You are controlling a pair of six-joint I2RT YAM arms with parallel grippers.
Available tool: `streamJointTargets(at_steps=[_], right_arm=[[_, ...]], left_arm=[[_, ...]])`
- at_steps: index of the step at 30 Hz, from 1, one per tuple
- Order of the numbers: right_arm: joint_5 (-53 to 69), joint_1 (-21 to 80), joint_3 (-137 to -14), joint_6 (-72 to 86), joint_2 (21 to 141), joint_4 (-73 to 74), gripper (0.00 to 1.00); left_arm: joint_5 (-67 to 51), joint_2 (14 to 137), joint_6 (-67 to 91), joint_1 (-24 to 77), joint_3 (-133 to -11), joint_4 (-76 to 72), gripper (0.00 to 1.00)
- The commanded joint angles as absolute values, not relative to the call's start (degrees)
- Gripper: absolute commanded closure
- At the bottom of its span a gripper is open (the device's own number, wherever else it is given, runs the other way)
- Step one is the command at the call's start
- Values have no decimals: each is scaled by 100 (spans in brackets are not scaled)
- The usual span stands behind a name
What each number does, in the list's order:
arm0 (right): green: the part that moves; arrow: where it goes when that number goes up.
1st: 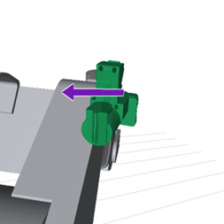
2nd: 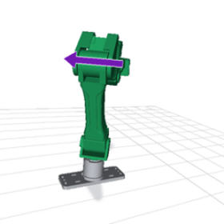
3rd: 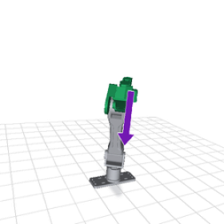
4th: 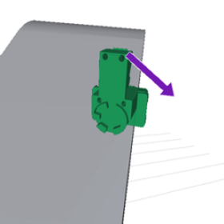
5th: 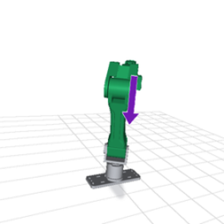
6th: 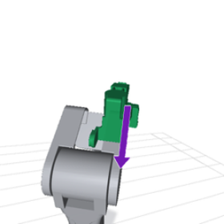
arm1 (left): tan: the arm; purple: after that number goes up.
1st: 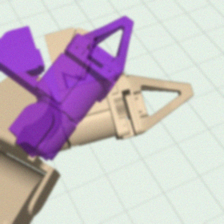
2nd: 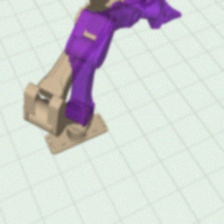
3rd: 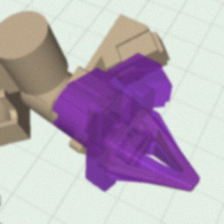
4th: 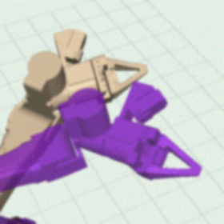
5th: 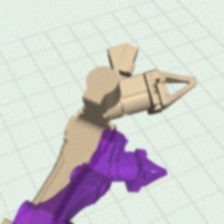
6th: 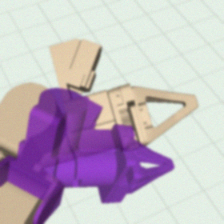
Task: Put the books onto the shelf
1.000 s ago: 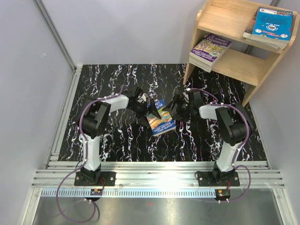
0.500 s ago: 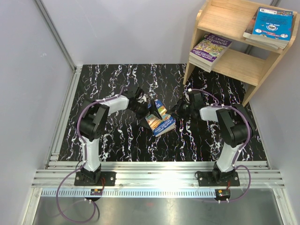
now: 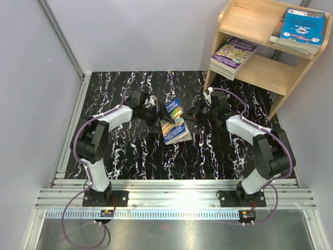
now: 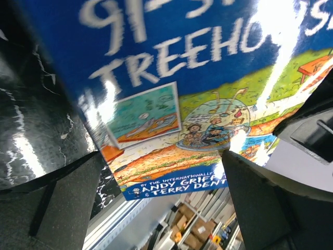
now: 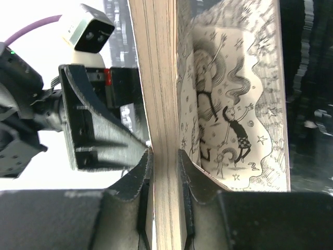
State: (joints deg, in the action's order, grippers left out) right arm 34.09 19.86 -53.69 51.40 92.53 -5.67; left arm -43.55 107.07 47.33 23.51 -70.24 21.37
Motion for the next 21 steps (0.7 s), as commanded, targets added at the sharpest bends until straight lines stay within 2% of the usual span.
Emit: streamJointTargets(at_steps=[1, 9, 14, 21], right_arm=[[4324, 2268, -5818, 5668, 8947, -457, 100], [4351, 2206, -5740, 6090, 8666, -720, 100], [4421, 1925, -5256, 6924, 8385, -1755, 100], [4518, 1819, -5335, 7154, 8271, -1969, 100]], left_arm=[[-4614, 10266, 4931, 2206, -6917, 949, 1], [-4456, 9862, 5168, 2022, -6706, 835, 1], [-4561, 9563, 5247, 1776, -6400, 791, 1], [-4825, 9475, 5765, 1442, -5933, 27, 1]])
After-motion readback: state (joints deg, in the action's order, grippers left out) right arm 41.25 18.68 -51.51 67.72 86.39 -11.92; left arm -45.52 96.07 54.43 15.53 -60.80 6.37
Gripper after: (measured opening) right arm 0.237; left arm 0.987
